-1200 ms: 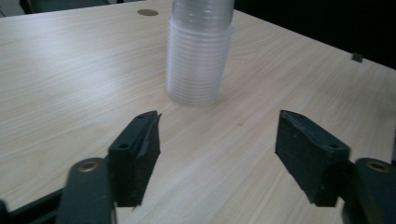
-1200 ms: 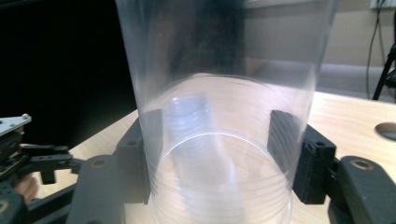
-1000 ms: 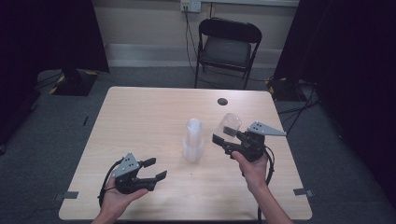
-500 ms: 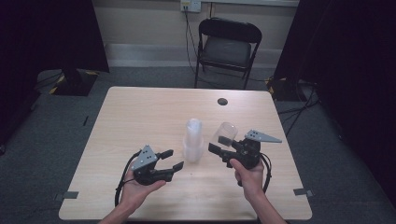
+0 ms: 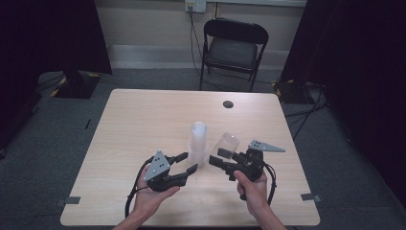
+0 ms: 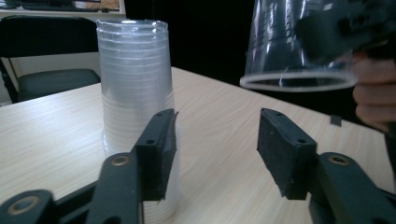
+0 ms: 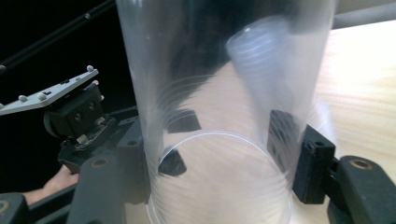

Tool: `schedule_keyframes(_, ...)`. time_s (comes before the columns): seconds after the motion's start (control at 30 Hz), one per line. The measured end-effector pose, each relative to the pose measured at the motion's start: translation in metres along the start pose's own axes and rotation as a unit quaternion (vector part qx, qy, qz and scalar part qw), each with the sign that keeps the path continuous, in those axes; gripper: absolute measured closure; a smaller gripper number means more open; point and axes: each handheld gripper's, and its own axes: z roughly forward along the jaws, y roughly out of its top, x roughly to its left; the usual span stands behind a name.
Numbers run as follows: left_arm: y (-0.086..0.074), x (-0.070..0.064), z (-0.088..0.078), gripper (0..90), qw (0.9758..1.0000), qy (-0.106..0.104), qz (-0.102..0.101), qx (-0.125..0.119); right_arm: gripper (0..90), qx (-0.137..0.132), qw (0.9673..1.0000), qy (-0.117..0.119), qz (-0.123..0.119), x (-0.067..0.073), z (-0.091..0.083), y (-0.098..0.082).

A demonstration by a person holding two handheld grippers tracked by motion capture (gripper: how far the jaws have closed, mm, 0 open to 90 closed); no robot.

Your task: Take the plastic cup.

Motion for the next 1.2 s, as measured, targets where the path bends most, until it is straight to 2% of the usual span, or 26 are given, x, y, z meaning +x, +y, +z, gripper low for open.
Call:
schedule_keyframes(0.07, -0.003, 0.000, 0.000, 49.7, 0.9997, -0.009, -0.020, 0.005, 36.3, 0.005, 0.9999, 0.009, 0.009, 0.001, 0.002, -0.003)
schedule_keyframes(0.1, -0.005, 0.000, 0.000, 50.9, 0.9997, -0.011, -0.023, 0.005, 36.3, 0.006, 0.9998, 0.012, 0.015, 0.001, 0.004, -0.005)
schedule_keyframes(0.27, -0.008, -0.003, -0.001, 57.2, 0.9998, -0.011, -0.015, -0.003, 36.4, 0.012, 0.9989, 0.032, 0.032, 0.004, 0.010, -0.010)
schedule_keyframes(0.3, -0.008, -0.005, -0.001, 58.5, 0.9997, -0.018, -0.016, -0.008, 36.3, 0.012, 0.9986, 0.036, 0.037, 0.004, 0.011, -0.010)
schedule_keyframes(0.33, -0.008, -0.006, -0.001, 59.7, 0.9997, -0.016, -0.012, -0.011, 36.3, 0.013, 0.9978, 0.044, 0.048, 0.004, 0.012, -0.011)
schedule_keyframes(0.47, -0.008, -0.011, 0.000, 63.2, 0.9996, -0.017, 0.008, -0.023, 36.4, 0.016, 0.9962, 0.060, 0.061, 0.008, 0.017, -0.013)
schedule_keyframes(0.67, -0.006, -0.020, 0.001, 62.8, 0.9987, -0.005, 0.039, -0.034, 36.4, 0.021, 0.9928, 0.083, 0.084, 0.013, 0.021, -0.015)
schedule_keyframes(0.73, -0.005, -0.021, 0.002, 62.8, 0.9982, 0.000, 0.043, -0.040, 36.5, 0.022, 0.9915, 0.089, 0.093, 0.014, 0.022, -0.016)
schedule_keyframes(0.87, -0.005, -0.024, 0.002, 62.8, 0.9962, 0.021, 0.062, -0.057, 36.5, 0.027, 0.9902, 0.095, 0.098, 0.016, 0.026, -0.017)
schedule_keyframes(1.03, -0.006, -0.031, 0.002, 62.7, 0.9930, 0.028, 0.095, -0.064, 36.5, 0.037, 0.9886, 0.100, 0.106, 0.017, 0.032, -0.021)
schedule_keyframes(1.1, -0.006, -0.033, 0.002, 62.7, 0.9921, 0.028, 0.101, -0.070, 36.6, 0.039, 0.9882, 0.102, 0.108, 0.018, 0.033, -0.022)
schedule_keyframes(1.2, -0.005, -0.033, 0.003, 62.8, 0.9898, 0.036, 0.119, -0.069, 36.6, 0.046, 0.9860, 0.108, 0.118, 0.018, 0.036, -0.023)
